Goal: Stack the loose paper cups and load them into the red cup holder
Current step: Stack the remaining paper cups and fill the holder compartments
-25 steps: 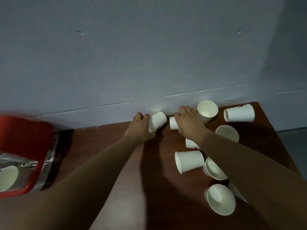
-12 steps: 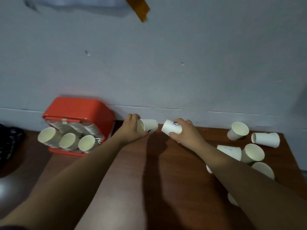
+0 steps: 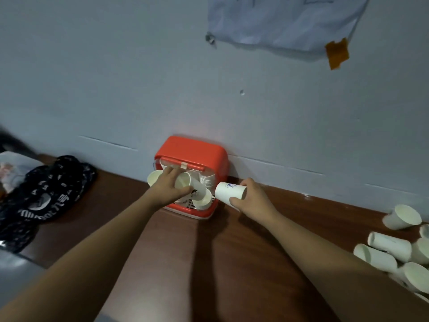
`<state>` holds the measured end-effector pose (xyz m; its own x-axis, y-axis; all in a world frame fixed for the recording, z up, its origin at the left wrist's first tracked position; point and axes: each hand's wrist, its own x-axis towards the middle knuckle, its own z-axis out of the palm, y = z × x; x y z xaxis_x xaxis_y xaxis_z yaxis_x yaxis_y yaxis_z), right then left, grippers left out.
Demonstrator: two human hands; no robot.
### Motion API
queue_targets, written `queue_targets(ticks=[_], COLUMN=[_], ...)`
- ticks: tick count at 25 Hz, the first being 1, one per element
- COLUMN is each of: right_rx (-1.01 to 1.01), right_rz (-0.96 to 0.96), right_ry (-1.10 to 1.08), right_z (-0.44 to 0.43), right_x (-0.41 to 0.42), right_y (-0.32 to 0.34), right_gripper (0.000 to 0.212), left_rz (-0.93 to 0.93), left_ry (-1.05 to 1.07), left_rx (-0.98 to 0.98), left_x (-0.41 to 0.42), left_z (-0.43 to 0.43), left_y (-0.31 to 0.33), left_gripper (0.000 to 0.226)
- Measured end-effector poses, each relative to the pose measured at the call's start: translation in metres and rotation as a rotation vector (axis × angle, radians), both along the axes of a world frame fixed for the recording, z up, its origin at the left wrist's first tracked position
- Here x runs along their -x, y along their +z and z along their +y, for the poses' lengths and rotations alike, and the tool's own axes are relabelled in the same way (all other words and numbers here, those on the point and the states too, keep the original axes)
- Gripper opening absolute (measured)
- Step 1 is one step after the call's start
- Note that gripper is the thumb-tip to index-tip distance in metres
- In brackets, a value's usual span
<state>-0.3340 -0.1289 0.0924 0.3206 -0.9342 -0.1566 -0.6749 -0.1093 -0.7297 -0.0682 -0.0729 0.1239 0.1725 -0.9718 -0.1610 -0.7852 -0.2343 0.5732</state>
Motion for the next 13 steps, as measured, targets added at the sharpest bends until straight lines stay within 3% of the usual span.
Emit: queue_targets(ticks=[2,5,13], right_rx=[0.015,0.036,0.169], right_rz=[0.008,0.041,0.252], right_ry=[0.012,0.02,0.086], right_z=[0.004,0.006,0.003], right_x=[-0.024,-0.058,-0.104], right_y=[-0.007,-0.016,-0.045], right_gripper=[0.049,0.061,0.078], left_rz=[-0.011,-0.05,-0.208], left_ry=[0.065,0.121,-0.058], left_rx=[0.015,0.004,0.004], left_x=[-0.028,-0.058,-0.079], left_z=[0.004,0.0,-0.031], left_y=[-0.007,-0.022,-0.063], left_gripper=[0.074,0.074,0.08])
